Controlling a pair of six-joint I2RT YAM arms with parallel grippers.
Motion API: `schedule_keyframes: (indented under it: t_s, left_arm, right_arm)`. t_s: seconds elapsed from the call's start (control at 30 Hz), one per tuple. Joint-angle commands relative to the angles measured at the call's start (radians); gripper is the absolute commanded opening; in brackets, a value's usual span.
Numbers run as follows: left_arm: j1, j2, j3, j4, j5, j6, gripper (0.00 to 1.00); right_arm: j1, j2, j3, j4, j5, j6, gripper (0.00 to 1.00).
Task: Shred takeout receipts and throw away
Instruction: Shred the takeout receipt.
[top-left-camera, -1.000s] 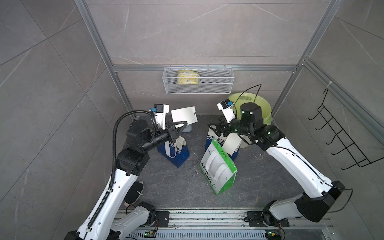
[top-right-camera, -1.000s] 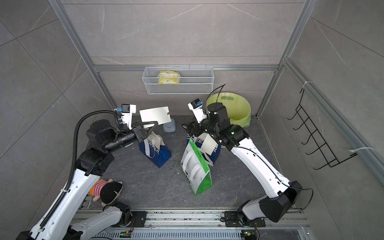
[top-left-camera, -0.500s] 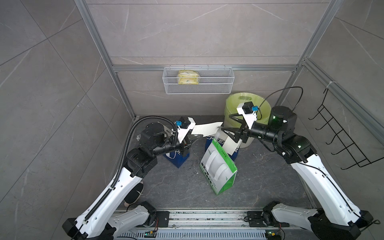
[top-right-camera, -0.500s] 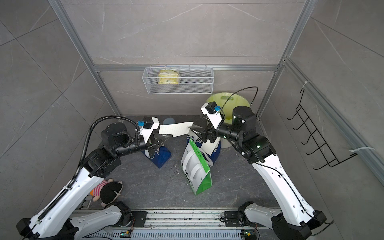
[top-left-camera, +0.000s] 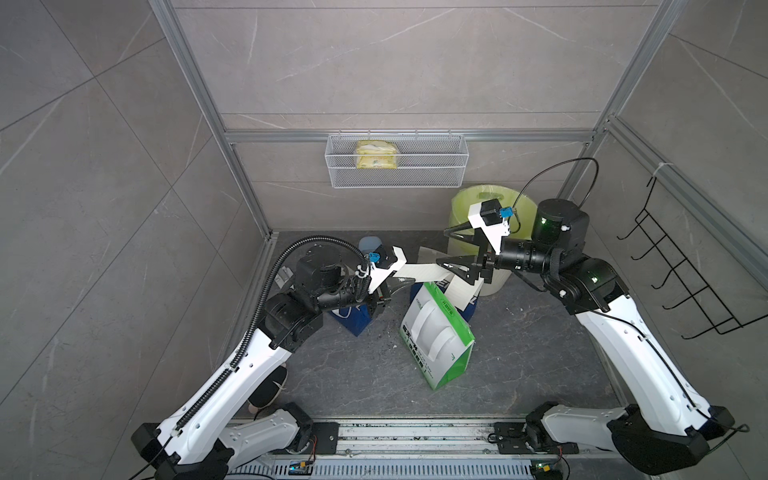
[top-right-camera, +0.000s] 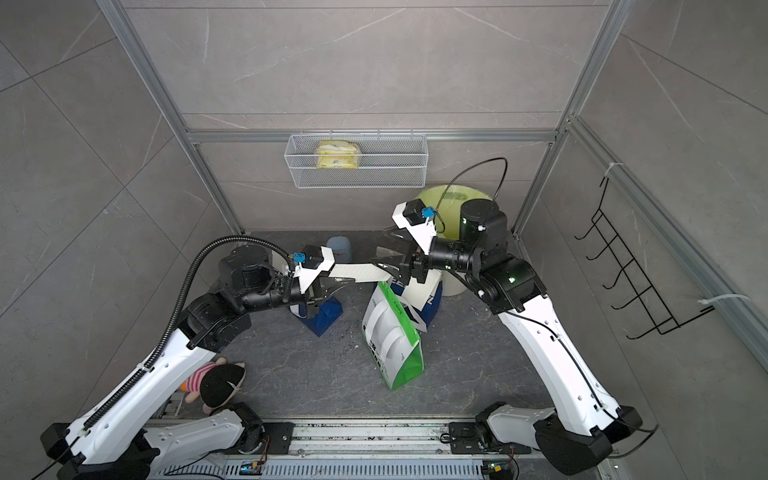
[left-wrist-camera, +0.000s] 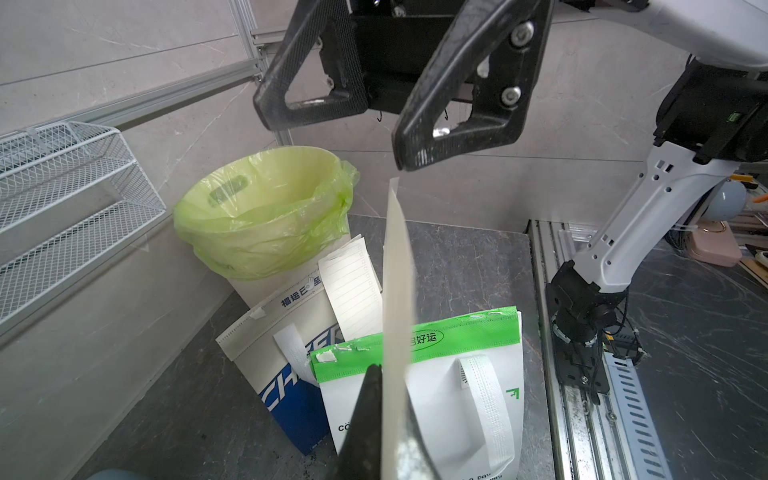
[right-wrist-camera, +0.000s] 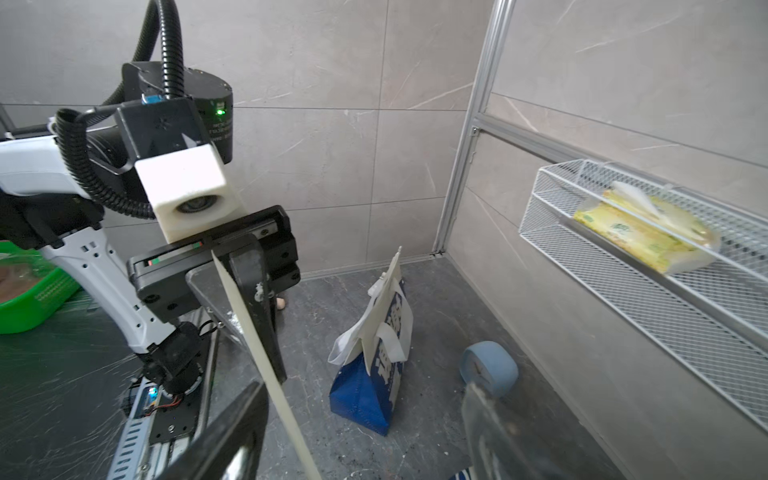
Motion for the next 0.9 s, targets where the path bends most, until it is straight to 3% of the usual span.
schedule_keyframes:
  t_s: [0.0,0.13,0.37,0.57,0.7,0.73,0.77,0.8,0.83,0.87]
  left_arm:
    - [-0.004,0.002,0.048,0.036,0.003,0.031,0.00]
    - [-0.006,0.008,0.055,0.038,0.012,0.030,0.00]
    - [-0.015,0.018,0.074,0.048,0.021,0.007,0.00]
    - [-0.023,0.021,0.078,0.057,0.018,0.007,0.00]
    - [-0.022,0.024,0.075,0.053,0.002,0.007,0.00]
    - [-0.022,0.028,0.078,0.043,-0.009,-0.004,0.13]
    - [-0.022,0.032,0.081,0.035,-0.029,-0.022,0.49]
    - [-0.022,0.035,0.084,0.025,-0.045,-0.033,0.70]
    - [-0.023,0.037,0.087,0.004,-0.053,-0.029,0.98]
    - [-0.024,0.036,0.091,-0.016,-0.059,-0.011,1.00]
  right_arm:
    - [0.003,0.008,0.011,-0.035,-0.116,0.020,0.74]
    - [0.004,-0.004,-0.018,-0.012,-0.122,0.027,0.69]
    - [0.010,0.026,0.010,-0.064,-0.147,0.017,0.51]
    - [0.014,0.020,0.011,-0.073,-0.164,0.006,0.26]
    - [0.015,0.004,0.007,-0.083,-0.128,-0.013,0.01]
    - [0.014,-0.002,0.003,-0.086,-0.117,-0.020,0.00]
    - [0.014,-0.010,-0.002,-0.089,-0.095,-0.033,0.00]
    - [0.014,-0.018,-0.012,-0.093,-0.065,-0.048,0.00]
    - [0.014,-0.028,-0.023,-0.098,-0.025,-0.074,0.00]
    - [0.015,-0.040,-0.040,-0.101,0.016,-0.106,0.00]
